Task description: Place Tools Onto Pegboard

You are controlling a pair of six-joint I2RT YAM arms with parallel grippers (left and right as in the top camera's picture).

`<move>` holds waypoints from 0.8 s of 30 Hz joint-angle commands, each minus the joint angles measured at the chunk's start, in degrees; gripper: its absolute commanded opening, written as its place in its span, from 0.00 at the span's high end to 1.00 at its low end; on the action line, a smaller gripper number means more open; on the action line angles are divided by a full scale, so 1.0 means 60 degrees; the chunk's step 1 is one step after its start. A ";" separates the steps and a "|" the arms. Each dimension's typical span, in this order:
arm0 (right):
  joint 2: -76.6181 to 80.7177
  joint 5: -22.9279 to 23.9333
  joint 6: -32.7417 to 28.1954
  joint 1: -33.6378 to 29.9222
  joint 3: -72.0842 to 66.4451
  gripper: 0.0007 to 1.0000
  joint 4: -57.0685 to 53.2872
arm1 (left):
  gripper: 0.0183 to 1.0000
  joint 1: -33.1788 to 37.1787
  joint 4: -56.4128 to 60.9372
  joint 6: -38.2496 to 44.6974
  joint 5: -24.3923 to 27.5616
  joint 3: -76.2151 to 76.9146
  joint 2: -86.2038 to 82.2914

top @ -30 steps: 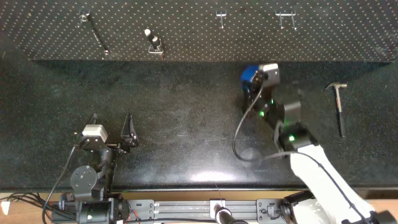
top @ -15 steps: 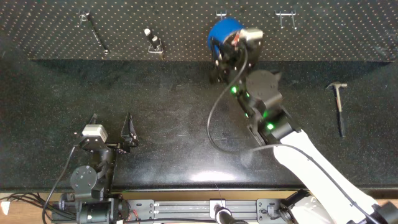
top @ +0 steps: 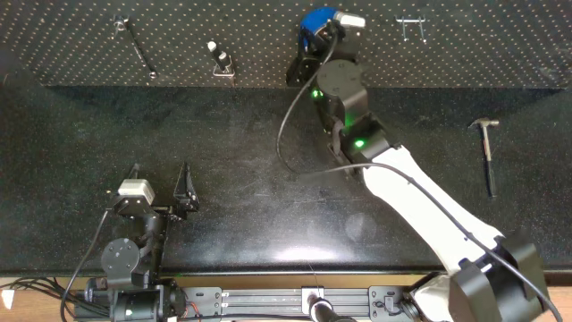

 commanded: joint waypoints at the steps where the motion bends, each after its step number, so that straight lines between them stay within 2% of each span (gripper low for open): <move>1: 0.0277 0.0444 0.0113 0.0062 0.0353 0.93 0.0226 | 0.01 0.0022 -0.0033 0.0120 0.0171 -0.0022 -0.0087; 6: 0.0554 0.0404 0.0117 0.0113 0.0353 0.93 0.1089 | 0.01 0.0018 -0.0033 0.0117 0.0171 -0.0022 -0.0087; 10: 0.0572 0.0102 0.0339 0.0178 0.0353 0.93 0.1231 | 0.01 0.0018 -0.0033 0.0120 0.0171 -0.0022 -0.0087; 16: 0.0572 0.0084 0.0543 0.0178 0.0353 0.92 0.1224 | 0.01 0.0022 -0.0033 0.0120 0.0171 -0.0022 -0.0087; 17: 0.0572 0.0084 0.0543 0.0178 0.0353 0.61 0.1224 | 0.00 0.0022 -0.0033 0.0120 0.0171 -0.0022 -0.0087; 18: 0.0572 0.0084 0.0543 0.0178 0.0353 0.51 0.1224 | 0.01 0.0022 -0.0033 0.0120 0.0171 -0.0022 -0.0087; 24: 0.0568 0.0076 0.0546 0.0178 0.0353 0.50 0.1224 | 0.01 0.0022 -0.0033 0.0120 0.0171 -0.0022 -0.0087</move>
